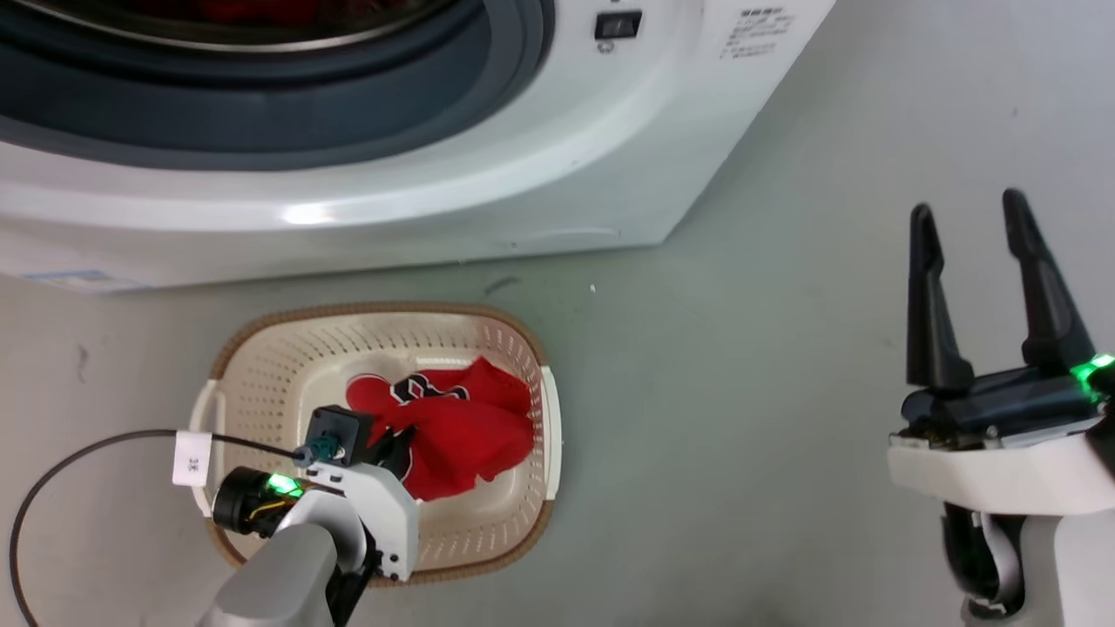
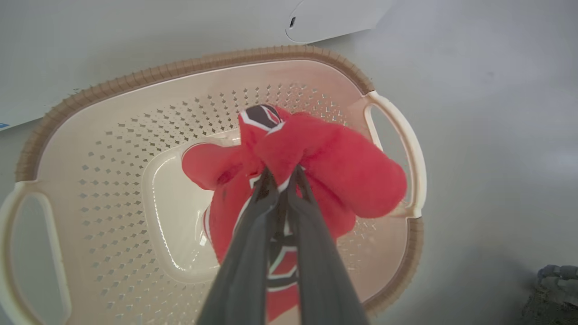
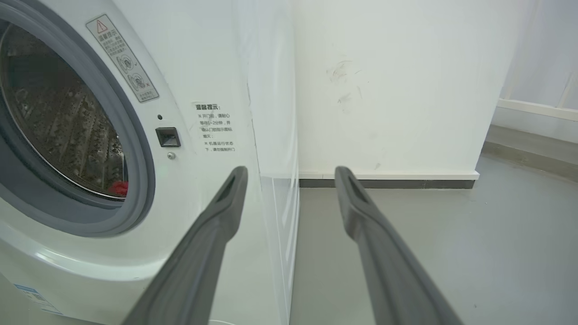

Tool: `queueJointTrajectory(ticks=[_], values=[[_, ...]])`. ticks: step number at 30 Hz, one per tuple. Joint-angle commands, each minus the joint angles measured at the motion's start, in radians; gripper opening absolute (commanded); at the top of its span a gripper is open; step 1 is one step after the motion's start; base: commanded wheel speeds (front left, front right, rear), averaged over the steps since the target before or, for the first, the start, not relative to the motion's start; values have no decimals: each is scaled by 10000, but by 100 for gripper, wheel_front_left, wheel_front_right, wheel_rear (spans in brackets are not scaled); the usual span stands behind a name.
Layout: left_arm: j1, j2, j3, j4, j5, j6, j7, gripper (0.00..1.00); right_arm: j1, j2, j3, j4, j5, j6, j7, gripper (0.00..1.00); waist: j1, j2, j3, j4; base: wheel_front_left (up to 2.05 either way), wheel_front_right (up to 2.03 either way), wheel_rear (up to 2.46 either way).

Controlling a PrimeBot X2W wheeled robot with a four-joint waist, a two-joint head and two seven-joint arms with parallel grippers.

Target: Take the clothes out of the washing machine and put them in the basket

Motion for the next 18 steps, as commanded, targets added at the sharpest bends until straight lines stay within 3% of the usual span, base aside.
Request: queueJointTrajectory(ticks=[1,11,18], values=[[-380,-183,-12,484,-45,-68,-68,0,-305,15,-87,-78,31,-7,-24,100,-2,-1,829,-157,0,0,0],[-1717,-575,-188,2575,-161,-178,89,0,-929,15,-428,-374,70,-7,-24,100,-2,-1,2360,-218,0,0,0],[-2422,-718,-488,3036,156,290,340,0,-1229,15,-569,-552,119,-7,-24,100,-2,-1,3183,-156,0,0,0]])
